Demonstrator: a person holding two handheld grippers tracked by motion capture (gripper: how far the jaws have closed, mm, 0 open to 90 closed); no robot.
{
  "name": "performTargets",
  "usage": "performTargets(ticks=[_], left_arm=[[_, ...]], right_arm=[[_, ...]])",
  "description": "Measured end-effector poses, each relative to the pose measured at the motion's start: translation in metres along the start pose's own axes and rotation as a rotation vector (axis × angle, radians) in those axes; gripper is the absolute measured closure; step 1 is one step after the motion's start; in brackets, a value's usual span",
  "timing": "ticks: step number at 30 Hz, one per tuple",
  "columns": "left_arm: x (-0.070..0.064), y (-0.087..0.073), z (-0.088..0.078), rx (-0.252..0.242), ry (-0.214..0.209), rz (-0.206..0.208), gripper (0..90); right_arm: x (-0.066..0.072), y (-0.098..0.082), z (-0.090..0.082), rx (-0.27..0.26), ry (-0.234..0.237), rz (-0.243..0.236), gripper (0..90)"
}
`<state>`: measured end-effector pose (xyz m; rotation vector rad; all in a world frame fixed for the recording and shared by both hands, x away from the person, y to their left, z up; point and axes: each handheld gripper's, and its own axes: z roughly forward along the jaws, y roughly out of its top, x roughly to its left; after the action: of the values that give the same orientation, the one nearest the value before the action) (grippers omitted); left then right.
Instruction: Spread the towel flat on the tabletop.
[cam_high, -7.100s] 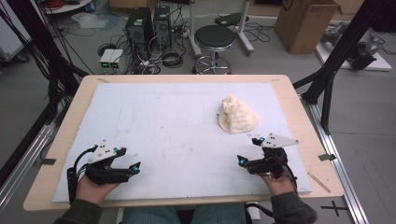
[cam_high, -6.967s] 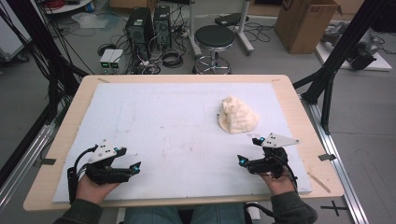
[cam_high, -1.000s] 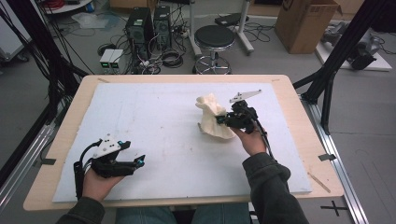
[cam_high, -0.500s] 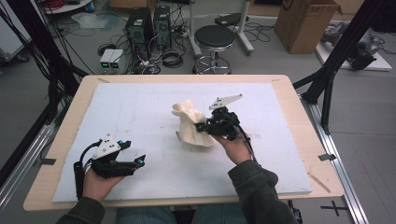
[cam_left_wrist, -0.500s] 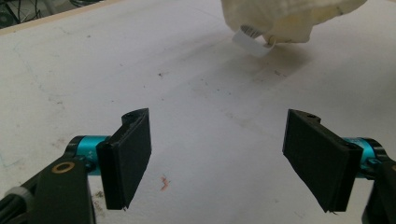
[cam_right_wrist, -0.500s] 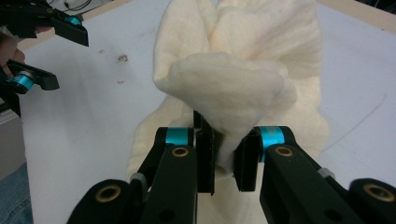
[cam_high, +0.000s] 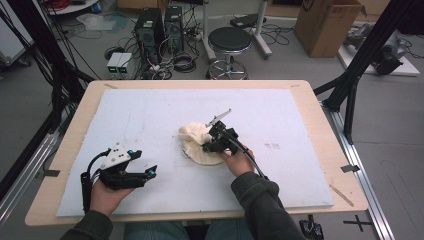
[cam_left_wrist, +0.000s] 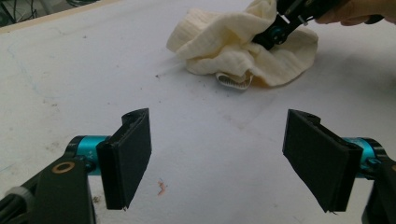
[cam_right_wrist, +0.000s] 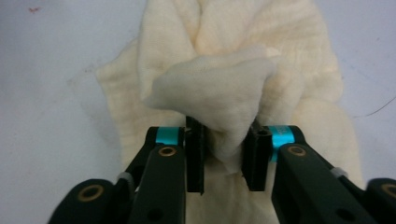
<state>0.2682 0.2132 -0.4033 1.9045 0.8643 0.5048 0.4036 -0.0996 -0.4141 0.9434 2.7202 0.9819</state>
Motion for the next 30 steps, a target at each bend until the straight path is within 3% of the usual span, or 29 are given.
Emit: performTargets(ticks=[1, 2, 3, 4, 5, 8, 9, 13, 16, 20, 24, 27, 30], left_arm=[[-0.001, 0.000, 0.001, 0.000, -0.001, -0.002, 24.4], [-0.001, 0.001, 0.002, -0.001, -0.006, -0.002, 24.4], [-0.002, 0.001, 0.003, -0.001, -0.011, -0.005, 24.5], [-0.002, 0.001, 0.004, -0.001, -0.013, -0.004, 24.5], [-0.003, 0.002, 0.004, 0.002, -0.015, 0.001, 25.2], [-0.003, 0.005, 0.007, 0.006, -0.026, -0.002, 27.0], [-0.004, 0.006, 0.008, 0.007, -0.026, -0.002, 27.5], [-0.007, 0.011, 0.017, 0.023, -0.045, 0.003, 31.6], [-0.008, 0.016, 0.033, 0.043, -0.073, 0.009, 40.3], [-0.006, 0.018, 0.047, 0.060, -0.105, 0.010, 47.4], [-0.001, 0.020, 0.068, 0.071, -0.119, -0.022, 53.2], [0.001, 0.019, 0.085, 0.085, -0.141, -0.056, 56.1], [0.000, 0.023, 0.102, 0.149, -0.163, -0.055, 56.7]], right_arm=[[-0.001, 0.000, -0.001, -0.006, 0.023, 0.008, 63.3], [-0.001, 0.000, -0.001, -0.006, 0.023, 0.008, 63.3], [0.001, 0.001, -0.006, -0.029, 0.029, 0.000, 54.4], [0.001, 0.001, -0.006, -0.029, 0.029, 0.000, 54.4], [0.002, 0.001, -0.014, -0.053, 0.031, -0.007, 46.7], [0.002, 0.000, -0.023, -0.082, 0.040, -0.020, 42.0], [0.003, -0.002, -0.035, -0.111, 0.041, -0.029, 40.9], [0.002, -0.011, -0.050, -0.155, 0.023, -0.056, 41.9], [-0.007, -0.034, -0.060, -0.201, 0.011, -0.060, 49.0], [-0.012, -0.051, -0.060, -0.196, 0.008, -0.062, 51.3], [-0.020, -0.065, -0.055, -0.188, 0.012, -0.060, 53.0], [-0.028, -0.073, -0.046, -0.153, 0.019, -0.049, 55.3], [-0.030, -0.075, -0.042, -0.127, 0.023, -0.044, 58.7]])
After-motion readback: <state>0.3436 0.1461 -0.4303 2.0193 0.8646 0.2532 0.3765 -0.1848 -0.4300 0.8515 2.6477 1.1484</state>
